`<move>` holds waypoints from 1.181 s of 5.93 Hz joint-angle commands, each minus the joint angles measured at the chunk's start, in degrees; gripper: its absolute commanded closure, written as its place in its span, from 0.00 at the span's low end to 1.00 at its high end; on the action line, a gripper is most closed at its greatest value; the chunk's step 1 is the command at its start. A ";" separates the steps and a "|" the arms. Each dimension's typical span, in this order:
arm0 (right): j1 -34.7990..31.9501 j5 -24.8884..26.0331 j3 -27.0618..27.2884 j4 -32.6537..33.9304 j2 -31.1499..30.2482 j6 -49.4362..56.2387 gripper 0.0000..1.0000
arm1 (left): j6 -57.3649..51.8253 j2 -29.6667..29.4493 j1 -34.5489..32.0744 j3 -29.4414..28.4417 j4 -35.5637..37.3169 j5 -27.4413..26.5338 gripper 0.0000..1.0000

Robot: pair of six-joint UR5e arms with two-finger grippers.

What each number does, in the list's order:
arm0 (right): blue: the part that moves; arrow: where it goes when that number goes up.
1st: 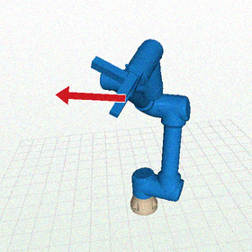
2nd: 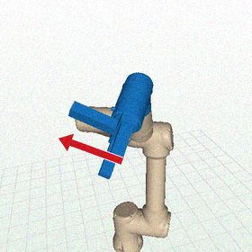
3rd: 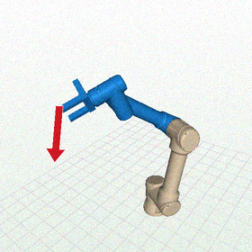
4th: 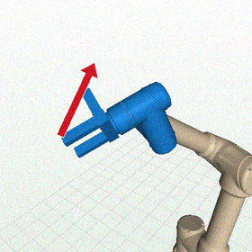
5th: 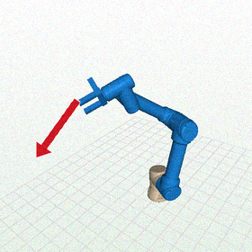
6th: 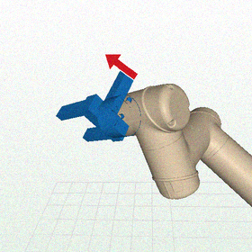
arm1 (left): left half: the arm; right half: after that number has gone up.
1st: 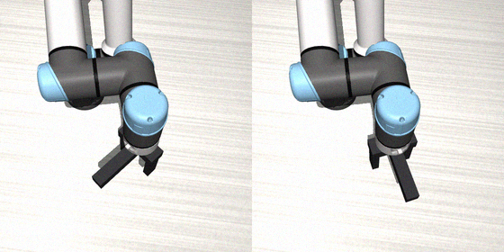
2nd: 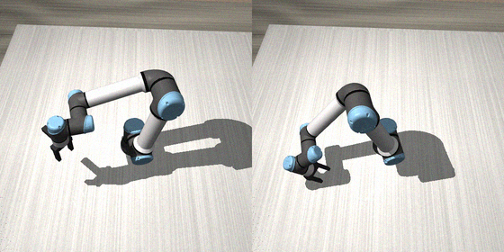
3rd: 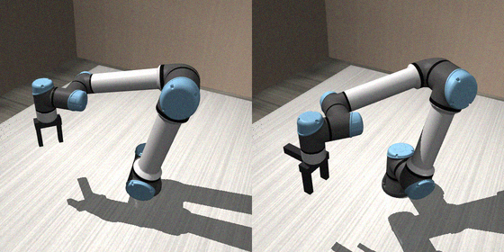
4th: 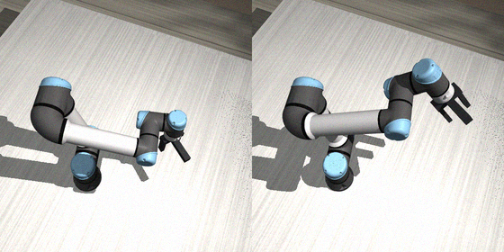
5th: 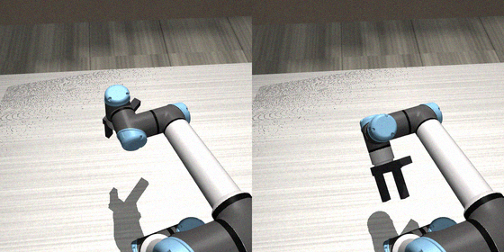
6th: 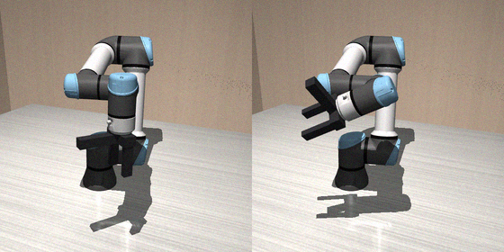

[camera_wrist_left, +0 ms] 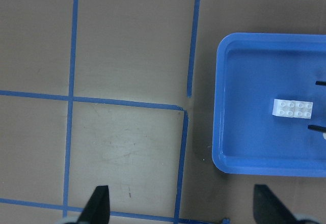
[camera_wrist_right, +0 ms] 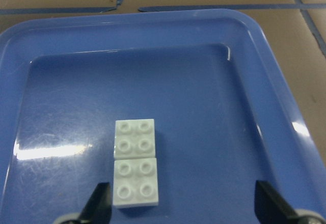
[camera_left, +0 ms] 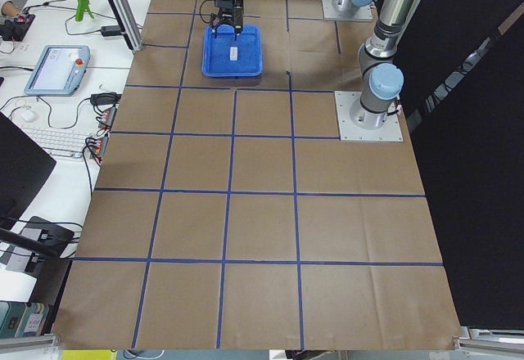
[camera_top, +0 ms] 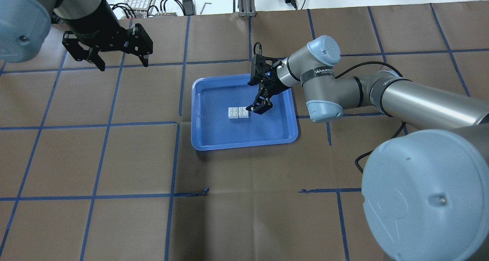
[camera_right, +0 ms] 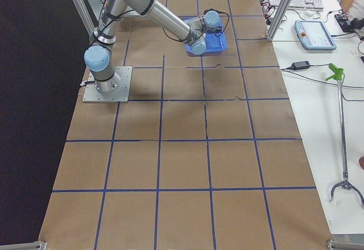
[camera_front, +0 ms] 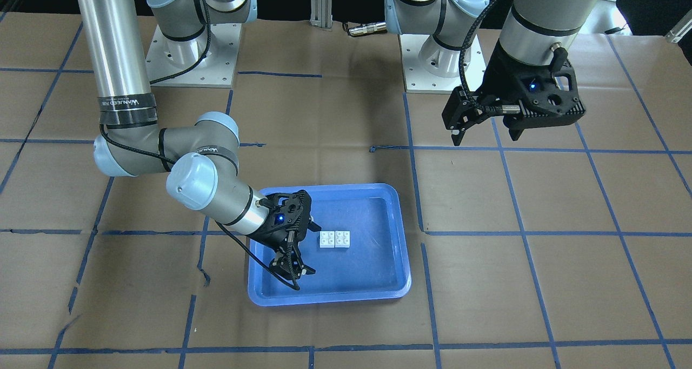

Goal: Assemble white blocks and place on blue tray

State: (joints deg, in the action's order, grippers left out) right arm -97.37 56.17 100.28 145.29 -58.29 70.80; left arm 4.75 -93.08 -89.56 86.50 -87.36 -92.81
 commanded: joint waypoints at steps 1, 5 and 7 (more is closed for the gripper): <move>0.51 8.82 -4.10 -13.54 -6.44 -5.82 0.00 | 0.00 0.00 0.00 0.07 0.00 -0.08 0.01; 1.91 29.05 -16.93 -40.90 -13.15 -24.68 0.00 | 0.00 0.00 -0.09 0.33 0.09 -0.09 0.01; 8.65 29.17 -21.42 -54.42 -16.91 -42.22 0.00 | 0.00 0.00 -0.09 0.42 0.18 0.00 0.01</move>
State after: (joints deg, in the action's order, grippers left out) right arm -91.80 84.92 81.10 98.07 -72.89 37.74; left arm 4.75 -93.06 -89.64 86.87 -87.25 -92.83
